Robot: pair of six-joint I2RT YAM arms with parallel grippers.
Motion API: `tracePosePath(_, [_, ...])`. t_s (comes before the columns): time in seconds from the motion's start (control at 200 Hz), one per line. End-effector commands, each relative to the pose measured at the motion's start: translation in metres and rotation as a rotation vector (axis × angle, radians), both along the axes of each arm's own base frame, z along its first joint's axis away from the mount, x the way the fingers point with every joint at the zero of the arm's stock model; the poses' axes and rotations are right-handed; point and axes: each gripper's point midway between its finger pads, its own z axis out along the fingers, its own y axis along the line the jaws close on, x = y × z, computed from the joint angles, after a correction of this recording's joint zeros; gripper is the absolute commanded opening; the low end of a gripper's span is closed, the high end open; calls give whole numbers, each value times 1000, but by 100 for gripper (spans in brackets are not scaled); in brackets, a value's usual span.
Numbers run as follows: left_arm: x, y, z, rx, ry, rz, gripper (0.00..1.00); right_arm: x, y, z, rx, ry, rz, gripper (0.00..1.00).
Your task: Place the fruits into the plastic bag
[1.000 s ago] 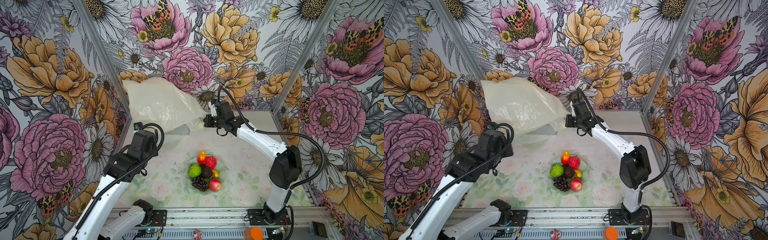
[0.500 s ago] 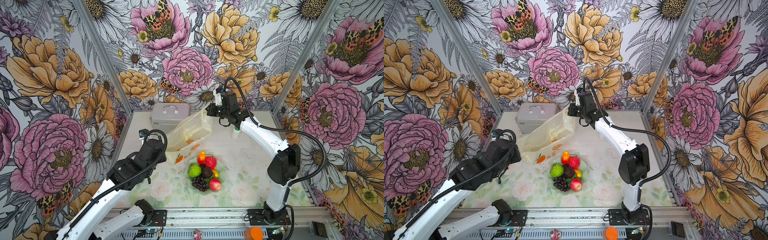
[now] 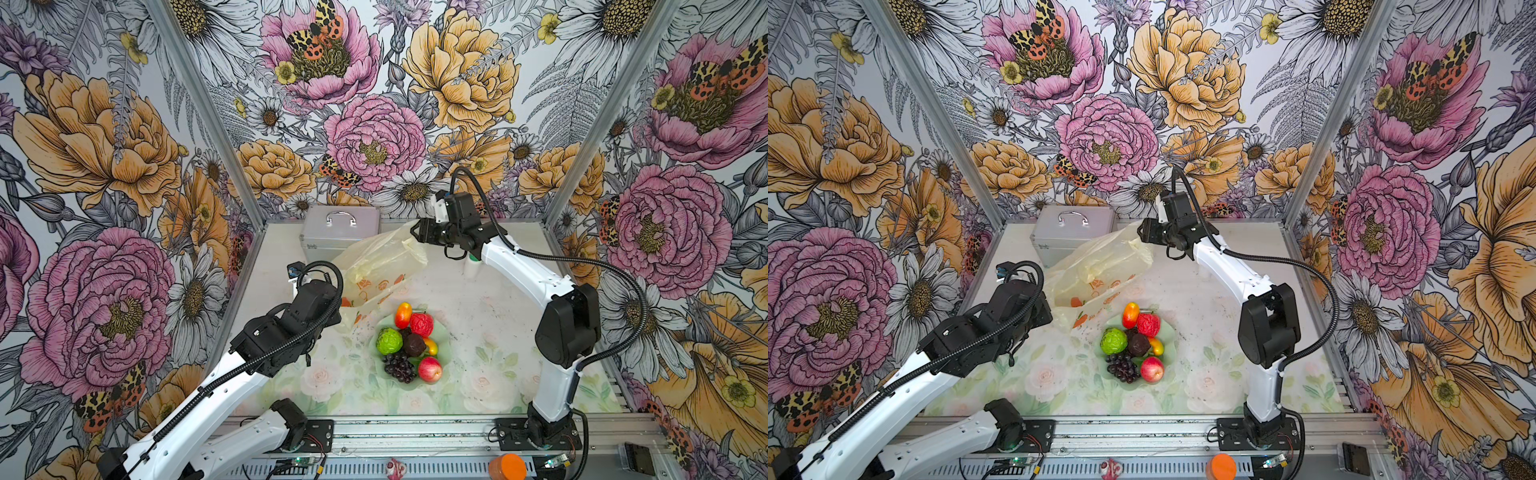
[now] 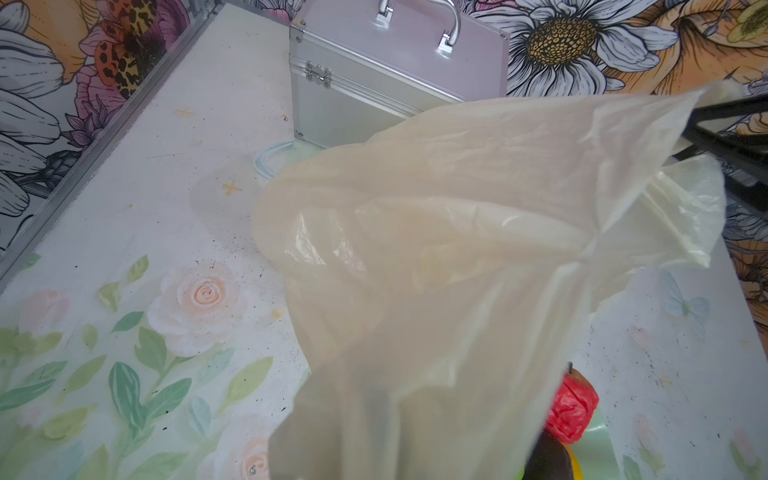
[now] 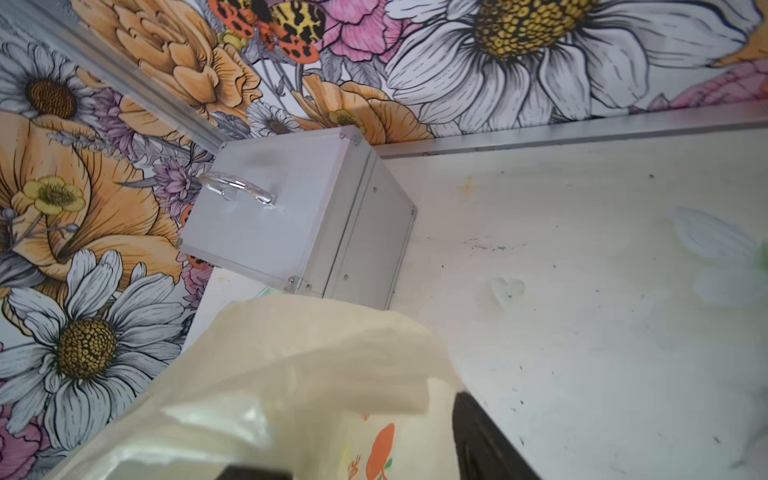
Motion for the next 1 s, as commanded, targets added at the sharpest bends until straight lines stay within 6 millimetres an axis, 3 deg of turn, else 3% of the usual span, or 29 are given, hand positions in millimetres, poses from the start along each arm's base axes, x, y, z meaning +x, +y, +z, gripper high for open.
tracePosePath(0.0, [10, -17, 11, -48, -33, -48, 0, -36, -34, 58, 24, -62, -37, 74])
tracePosePath(0.225, [20, -33, 3, -51, -11, -82, 0, -103, -75, 88, 101, -49, -16, 82])
tracePosePath(0.35, [22, -32, -1, -58, -4, -77, 0, -131, -89, 90, 106, -24, -8, 84])
tracePosePath(0.61, [35, -37, -32, -209, 99, -123, 0, -188, -92, 64, 59, 115, 91, 83])
tracePosePath(0.77, [42, -39, -36, -188, 112, -143, 0, -212, -95, 35, -22, 201, 113, 81])
tracePosePath(0.996, [51, -46, -37, -171, 125, -175, 0, -240, -73, -9, -207, 298, 255, 81])
